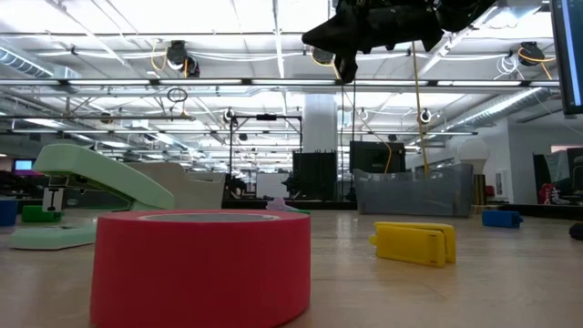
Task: Pick and place Stapler, Stapler remover, tape
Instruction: Put the pink tape into the white bin, then put the light blue tape into the white bin
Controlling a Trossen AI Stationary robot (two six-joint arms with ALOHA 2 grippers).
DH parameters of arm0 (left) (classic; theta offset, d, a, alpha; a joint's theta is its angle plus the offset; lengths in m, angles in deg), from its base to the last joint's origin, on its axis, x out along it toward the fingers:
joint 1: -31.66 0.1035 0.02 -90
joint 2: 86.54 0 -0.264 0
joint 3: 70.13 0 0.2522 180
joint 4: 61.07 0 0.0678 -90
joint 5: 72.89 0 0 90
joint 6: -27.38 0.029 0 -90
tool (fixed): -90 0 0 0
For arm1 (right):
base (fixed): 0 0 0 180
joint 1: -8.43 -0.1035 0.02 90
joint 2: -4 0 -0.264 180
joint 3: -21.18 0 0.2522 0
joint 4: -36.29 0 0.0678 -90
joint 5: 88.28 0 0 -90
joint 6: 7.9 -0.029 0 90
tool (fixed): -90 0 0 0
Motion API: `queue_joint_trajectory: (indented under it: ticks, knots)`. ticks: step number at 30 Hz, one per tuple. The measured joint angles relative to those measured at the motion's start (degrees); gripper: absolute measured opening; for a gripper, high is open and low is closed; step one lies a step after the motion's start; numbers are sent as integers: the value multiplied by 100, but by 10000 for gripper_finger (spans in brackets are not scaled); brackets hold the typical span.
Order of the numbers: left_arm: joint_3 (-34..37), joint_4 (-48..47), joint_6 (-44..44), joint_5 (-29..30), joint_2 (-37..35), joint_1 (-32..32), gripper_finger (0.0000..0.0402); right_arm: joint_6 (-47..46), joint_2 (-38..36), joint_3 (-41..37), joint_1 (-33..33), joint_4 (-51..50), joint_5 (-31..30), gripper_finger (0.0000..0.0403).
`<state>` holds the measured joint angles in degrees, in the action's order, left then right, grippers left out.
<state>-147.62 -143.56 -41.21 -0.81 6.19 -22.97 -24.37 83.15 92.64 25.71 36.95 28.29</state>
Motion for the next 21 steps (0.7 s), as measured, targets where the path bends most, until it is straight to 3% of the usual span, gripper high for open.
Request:
queue_joint_trajectory:
  ticks: [11,17,21]
  knots:
    - [0,-2,-50,-7,0,21,85,2,0,0,0,5,18,1]
    - [-46,-90,-184,-457,-214,305,85,1,0,0,-2,79,43,1]
    - [-487,-350,-468,129,-570,555,85,11,0,0,-9,76,68,1]
